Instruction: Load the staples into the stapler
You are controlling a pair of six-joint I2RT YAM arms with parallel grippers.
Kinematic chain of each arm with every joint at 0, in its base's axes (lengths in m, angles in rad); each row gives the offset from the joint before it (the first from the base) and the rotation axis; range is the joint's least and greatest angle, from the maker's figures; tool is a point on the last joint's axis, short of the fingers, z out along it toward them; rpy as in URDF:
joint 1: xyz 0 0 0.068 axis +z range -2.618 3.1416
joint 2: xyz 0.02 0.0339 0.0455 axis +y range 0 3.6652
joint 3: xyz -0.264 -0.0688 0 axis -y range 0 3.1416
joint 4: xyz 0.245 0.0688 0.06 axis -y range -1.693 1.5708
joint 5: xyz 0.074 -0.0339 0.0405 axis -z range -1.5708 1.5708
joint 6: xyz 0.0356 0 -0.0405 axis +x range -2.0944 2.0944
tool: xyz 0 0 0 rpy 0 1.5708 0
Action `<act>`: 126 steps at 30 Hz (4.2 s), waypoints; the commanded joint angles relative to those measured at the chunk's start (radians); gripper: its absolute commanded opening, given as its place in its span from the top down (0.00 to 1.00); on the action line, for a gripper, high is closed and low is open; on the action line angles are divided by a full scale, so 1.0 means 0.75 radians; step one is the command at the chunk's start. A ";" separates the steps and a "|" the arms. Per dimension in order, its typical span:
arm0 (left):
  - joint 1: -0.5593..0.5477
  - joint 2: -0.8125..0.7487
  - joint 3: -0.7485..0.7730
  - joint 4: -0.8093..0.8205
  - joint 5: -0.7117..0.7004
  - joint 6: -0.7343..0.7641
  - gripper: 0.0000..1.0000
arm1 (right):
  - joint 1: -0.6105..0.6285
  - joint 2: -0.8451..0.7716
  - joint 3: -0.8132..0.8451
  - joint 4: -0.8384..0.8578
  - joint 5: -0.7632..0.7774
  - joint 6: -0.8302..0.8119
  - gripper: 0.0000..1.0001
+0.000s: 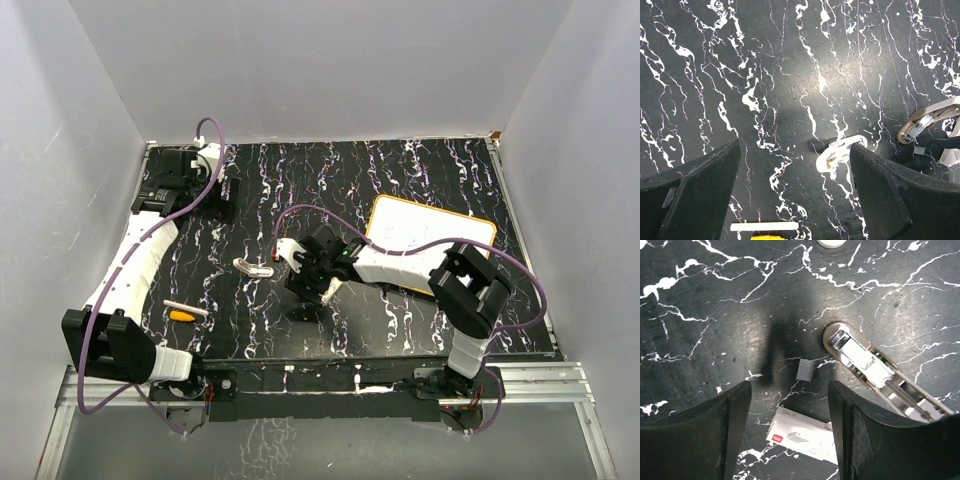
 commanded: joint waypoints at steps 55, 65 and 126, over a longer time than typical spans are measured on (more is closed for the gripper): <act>0.010 -0.083 -0.039 0.040 0.054 0.022 0.10 | -0.030 0.119 0.128 0.022 0.037 0.010 0.89; 0.014 -0.097 -0.028 0.074 0.176 -0.001 0.03 | -0.225 -0.074 0.213 0.016 -0.395 0.044 0.91; -0.229 0.044 -0.168 1.655 1.323 -1.407 0.58 | -0.667 -0.270 0.178 1.309 -1.218 1.550 0.91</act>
